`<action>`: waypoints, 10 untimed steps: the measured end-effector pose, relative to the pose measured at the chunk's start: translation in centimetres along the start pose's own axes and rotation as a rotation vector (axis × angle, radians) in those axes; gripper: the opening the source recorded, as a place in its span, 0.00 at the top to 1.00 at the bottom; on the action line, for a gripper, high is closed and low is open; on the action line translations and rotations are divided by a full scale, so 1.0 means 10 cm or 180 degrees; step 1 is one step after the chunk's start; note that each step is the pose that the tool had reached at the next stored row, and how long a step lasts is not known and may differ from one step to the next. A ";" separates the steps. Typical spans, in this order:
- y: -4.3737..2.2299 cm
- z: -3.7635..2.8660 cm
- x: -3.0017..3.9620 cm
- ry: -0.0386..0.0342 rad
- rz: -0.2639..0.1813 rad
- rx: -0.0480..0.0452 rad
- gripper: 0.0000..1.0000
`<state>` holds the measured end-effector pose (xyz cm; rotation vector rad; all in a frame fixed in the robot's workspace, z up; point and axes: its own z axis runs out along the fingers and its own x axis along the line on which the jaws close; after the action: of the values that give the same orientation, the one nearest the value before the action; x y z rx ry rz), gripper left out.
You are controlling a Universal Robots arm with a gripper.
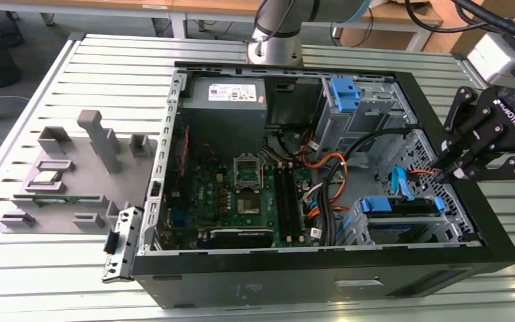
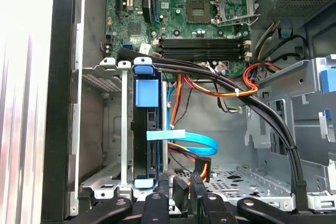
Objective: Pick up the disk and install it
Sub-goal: 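Insert the second disk wire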
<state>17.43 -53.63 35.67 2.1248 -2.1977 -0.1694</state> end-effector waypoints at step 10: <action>-0.012 0.007 0.000 0.0008 0.0006 -0.0251 0.70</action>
<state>17.54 -53.63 35.58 2.0804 -2.1539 -0.2486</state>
